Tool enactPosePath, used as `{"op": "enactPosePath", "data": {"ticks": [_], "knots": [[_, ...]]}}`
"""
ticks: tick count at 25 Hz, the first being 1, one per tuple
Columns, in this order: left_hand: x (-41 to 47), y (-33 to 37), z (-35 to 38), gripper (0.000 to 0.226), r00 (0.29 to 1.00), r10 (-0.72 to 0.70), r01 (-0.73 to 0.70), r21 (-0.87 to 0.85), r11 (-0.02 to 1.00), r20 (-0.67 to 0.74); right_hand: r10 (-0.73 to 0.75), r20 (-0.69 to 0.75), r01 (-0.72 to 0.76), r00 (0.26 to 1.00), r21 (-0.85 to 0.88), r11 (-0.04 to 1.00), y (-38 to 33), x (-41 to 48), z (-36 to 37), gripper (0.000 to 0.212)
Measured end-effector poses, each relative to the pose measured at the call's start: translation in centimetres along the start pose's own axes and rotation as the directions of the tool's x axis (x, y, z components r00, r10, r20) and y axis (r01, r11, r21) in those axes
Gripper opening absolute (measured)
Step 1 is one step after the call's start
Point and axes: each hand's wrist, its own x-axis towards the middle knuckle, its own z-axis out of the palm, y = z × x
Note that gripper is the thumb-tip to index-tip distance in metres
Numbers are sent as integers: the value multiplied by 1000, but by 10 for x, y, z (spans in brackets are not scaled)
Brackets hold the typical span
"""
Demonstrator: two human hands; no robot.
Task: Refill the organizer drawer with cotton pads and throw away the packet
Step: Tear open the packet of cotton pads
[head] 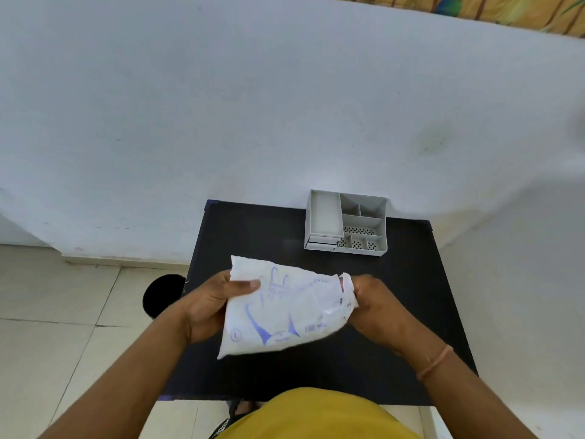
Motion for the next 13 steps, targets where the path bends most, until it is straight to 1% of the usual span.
{"op": "enactPosePath", "data": {"ticks": [1,2,4,5,7,8,9,10,11,13], "knots": [[4,-4,-1,39,1000,6,-6,27,1000,-12,36,22,-34,999,-74,997,1,1,0,42],[8,-7,-1,40,999,13,-12,40,999,-41,91,40,-87,995,-79,993,2,1,1,50],[10,-7,0,40,997,30,-27,28,999,-77,199,54,-201,979,31,979,6,-2,6,66],[11,-7,-2,40,996,38,-37,13,999,-75,220,28,-222,975,85,971,6,-4,9,66],[10,-5,-6,40,997,43,-44,-1,999,-66,222,-81,-202,972,202,958,5,-6,16,43],[9,-3,-8,39,998,39,-39,-3,999,-54,236,-122,-194,964,281,940,6,-5,20,35],[9,-1,-10,38,999,36,-36,-12,999,-38,263,-137,-194,955,383,903,6,-3,23,30],[8,1,-11,36,999,33,-33,-28,999,-19,296,-108,-214,949,471,856,7,-1,26,27],[6,3,-12,35,1000,30,-29,-45,999,8,326,-49,-252,944,532,808,4,0,29,25],[5,5,-14,35,999,24,-22,-48,999,43,348,111,-345,931,578,739,0,1,34,20]]}}
